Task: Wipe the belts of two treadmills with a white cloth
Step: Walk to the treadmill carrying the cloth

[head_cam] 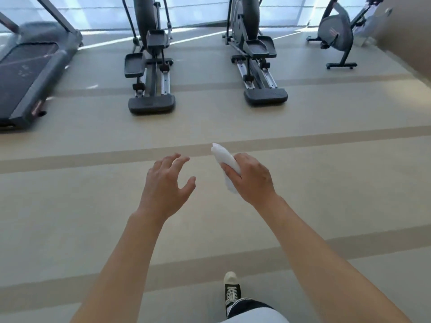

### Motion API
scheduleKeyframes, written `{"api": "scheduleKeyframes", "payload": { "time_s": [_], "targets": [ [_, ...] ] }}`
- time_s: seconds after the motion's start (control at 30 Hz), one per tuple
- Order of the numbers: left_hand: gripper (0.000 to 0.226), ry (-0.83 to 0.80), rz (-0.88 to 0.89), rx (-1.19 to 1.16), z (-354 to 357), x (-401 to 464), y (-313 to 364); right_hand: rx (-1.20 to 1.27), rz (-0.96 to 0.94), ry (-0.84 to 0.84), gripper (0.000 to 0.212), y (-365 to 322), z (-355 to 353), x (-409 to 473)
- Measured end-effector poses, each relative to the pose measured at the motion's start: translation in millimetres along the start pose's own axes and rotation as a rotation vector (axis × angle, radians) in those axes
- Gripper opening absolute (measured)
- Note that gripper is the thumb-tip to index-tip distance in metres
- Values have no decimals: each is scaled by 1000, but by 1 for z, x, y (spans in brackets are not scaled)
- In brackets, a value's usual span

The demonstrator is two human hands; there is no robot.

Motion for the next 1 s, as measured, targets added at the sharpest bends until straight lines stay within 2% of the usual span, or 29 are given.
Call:
{"api": "scheduleKeyframes", "payload": {
  "time_s": [0.2,0.37,0.5,0.67,1.0],
  "targets": [
    [64,73,-135,26,0,48,-26,56,-59,-76,38,8,43,77],
    [62,135,-244,56,-21,66,-65,143,-105,-122,31,-13,73,121],
    [63,175,-295,79,-39,82,-98,191,-151,-154,27,-42,104,148],
    [62,206,-319,96,-58,110,-147,176,-202,-159,35,-84,149,186],
    [52,255,-305,87,-124,193,-287,108,-257,-155,40,-204,241,275]
  ]
}}
Point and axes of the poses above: each hand's wrist, its own x-axis towards the middle knuckle, its own z-axis out of the palm, y = z × x, the point moved 10 cm from there along x, towards the middle knuckle, and after that the axes turned 9 degrees about y, right-handed, at the moved point
